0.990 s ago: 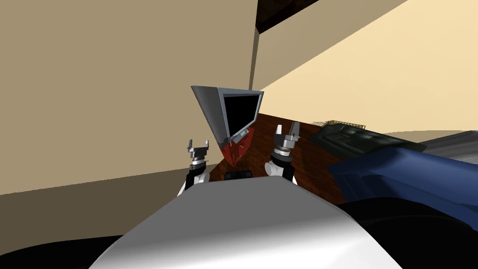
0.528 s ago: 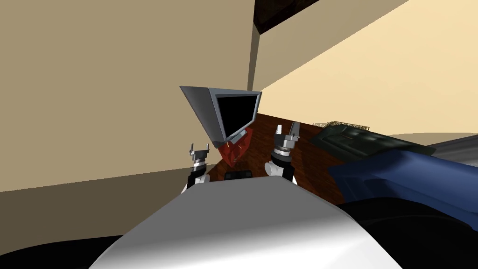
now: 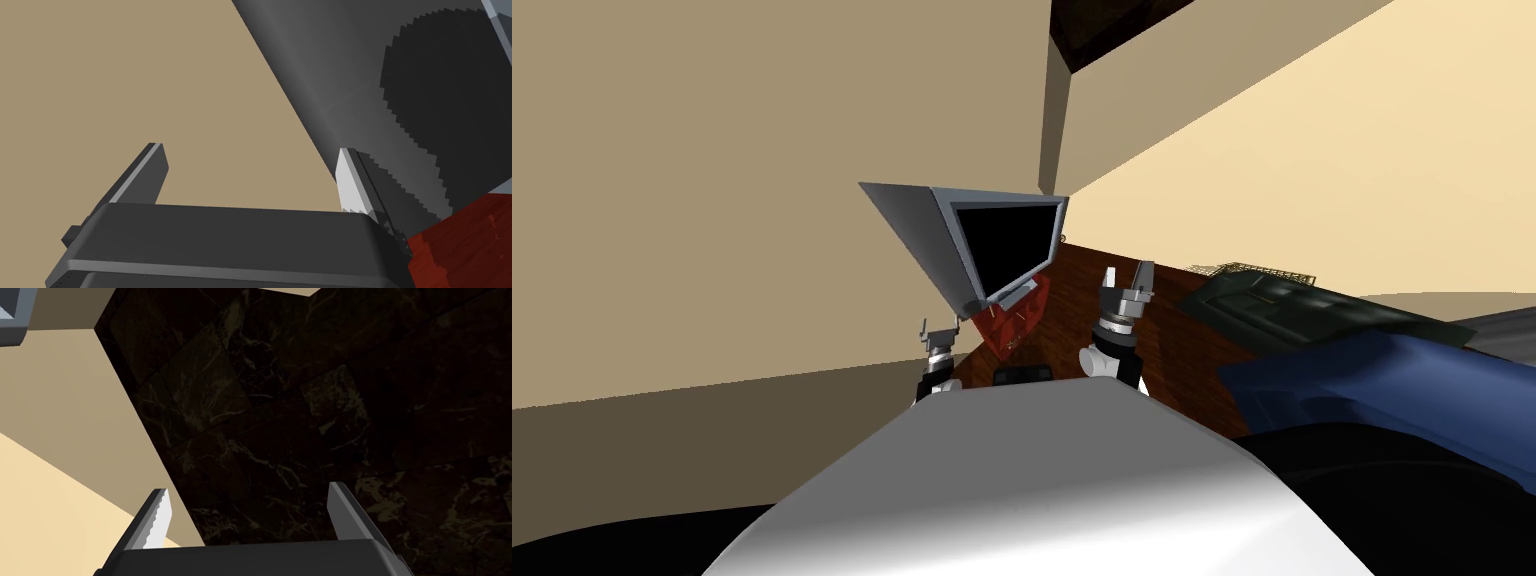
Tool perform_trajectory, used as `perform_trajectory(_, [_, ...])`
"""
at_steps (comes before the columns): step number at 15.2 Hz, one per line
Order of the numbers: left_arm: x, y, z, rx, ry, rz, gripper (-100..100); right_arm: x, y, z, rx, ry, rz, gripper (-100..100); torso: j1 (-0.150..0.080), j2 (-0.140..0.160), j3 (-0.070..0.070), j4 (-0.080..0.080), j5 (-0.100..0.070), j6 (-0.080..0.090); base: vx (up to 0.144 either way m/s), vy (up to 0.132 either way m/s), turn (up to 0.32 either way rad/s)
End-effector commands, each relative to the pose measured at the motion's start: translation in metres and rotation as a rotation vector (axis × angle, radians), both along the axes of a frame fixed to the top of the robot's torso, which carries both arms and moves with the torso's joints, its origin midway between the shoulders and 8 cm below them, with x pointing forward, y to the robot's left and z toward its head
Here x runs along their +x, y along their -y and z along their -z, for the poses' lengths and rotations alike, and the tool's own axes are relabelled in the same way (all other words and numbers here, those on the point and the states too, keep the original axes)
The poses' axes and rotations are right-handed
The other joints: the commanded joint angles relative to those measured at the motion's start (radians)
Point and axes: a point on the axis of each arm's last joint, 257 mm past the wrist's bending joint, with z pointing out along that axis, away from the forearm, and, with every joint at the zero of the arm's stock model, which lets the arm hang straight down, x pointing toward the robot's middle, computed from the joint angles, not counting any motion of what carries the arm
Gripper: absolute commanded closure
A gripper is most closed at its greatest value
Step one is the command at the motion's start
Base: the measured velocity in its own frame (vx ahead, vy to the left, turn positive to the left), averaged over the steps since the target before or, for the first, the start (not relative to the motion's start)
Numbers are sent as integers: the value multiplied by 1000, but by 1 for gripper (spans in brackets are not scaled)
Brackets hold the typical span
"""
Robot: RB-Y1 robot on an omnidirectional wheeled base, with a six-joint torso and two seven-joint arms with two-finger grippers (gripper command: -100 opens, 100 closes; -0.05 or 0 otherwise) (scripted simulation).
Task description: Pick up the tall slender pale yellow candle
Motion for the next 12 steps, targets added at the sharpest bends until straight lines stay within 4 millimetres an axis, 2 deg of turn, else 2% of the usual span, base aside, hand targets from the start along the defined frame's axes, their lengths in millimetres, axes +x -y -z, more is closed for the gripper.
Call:
perform_trajectory(1, [1,-6,14,-31,-18,-1,-100,0,0,0,0,0,0,0,0,0,0,0,0,0,31,-108,30])
perform_trajectory(6, [-5,-23,48,-142,-46,-19,-100,0,0,0,0,0,0,0,5,-3,-2,-1,2,1,41,-105,25])
perform_trajectory(10, [-13,-39,77,-245,-62,-47,-100,0,0,0,0,0,0,0,0,-7,-4,-2,1,1,97,-157,42])
perform_trajectory(12, [-16,-46,86,-293,-55,-60,-100,0,0,0,0,0,0,0,2,-6,-4,-2,1,1,61,-105,19])
